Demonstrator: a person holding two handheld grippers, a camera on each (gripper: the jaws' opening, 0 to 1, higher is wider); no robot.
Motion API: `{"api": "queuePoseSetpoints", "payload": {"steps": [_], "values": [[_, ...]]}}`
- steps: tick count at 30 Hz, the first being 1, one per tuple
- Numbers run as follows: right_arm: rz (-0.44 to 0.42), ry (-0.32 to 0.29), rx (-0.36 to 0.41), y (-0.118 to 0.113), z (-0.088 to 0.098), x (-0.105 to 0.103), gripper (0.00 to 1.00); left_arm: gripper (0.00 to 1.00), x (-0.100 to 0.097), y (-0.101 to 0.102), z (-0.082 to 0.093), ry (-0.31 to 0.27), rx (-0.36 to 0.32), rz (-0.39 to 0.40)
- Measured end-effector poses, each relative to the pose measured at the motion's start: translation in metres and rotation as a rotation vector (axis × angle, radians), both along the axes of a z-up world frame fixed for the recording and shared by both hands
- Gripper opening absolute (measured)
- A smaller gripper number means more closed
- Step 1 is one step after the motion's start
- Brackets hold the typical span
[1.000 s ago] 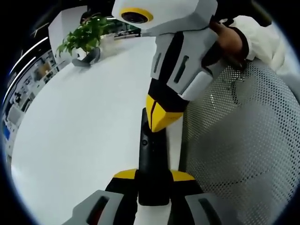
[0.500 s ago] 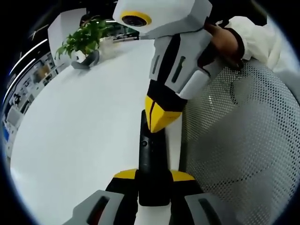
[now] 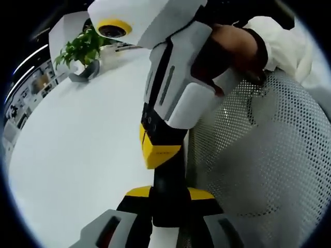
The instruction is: Press the specified remote control buttons in sequence, fully releasing each button before pressing the next.
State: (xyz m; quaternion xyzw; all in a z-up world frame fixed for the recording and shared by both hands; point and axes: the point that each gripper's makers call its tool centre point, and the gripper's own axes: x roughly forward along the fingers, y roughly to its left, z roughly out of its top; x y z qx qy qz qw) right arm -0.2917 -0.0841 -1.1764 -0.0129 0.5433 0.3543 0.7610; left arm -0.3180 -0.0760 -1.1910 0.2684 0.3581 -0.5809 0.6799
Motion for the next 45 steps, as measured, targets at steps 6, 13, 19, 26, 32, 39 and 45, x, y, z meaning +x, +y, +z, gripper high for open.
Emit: {"api": "queuePoseSetpoints", "payload": {"steps": [6,13,19,26,32,39,45], "values": [[-0.106,0.095,0.036,-0.009,0.003,-0.003,0.0,0.24,-0.001,0.001,-0.001,-0.001,-0.019,0.007],[-0.114,0.134,0.044,-0.007,-0.001,-0.007,0.0,0.24,-0.003,0.0,-0.001,-0.011,-0.02,0.003],[-0.099,0.148,0.032,-0.005,-0.005,-0.009,0.0,0.24,-0.003,0.0,-0.001,-0.013,-0.027,0.003],[-0.064,0.126,0.0,-0.005,-0.007,-0.01,0.0,0.24,-0.004,0.0,-0.001,-0.011,-0.031,0.006],[-0.045,0.084,-0.004,-0.004,-0.01,-0.005,0.0,0.24,-0.002,-0.001,0.0,0.003,-0.041,0.016],[-0.07,0.106,-0.003,-0.005,-0.008,-0.008,0.0,0.24,-0.004,-0.001,-0.001,-0.029,-0.008,0.0],[-0.069,0.12,0.014,-0.003,-0.006,-0.01,0.0,0.24,-0.003,0.0,-0.001,-0.024,-0.018,0.001]]}}
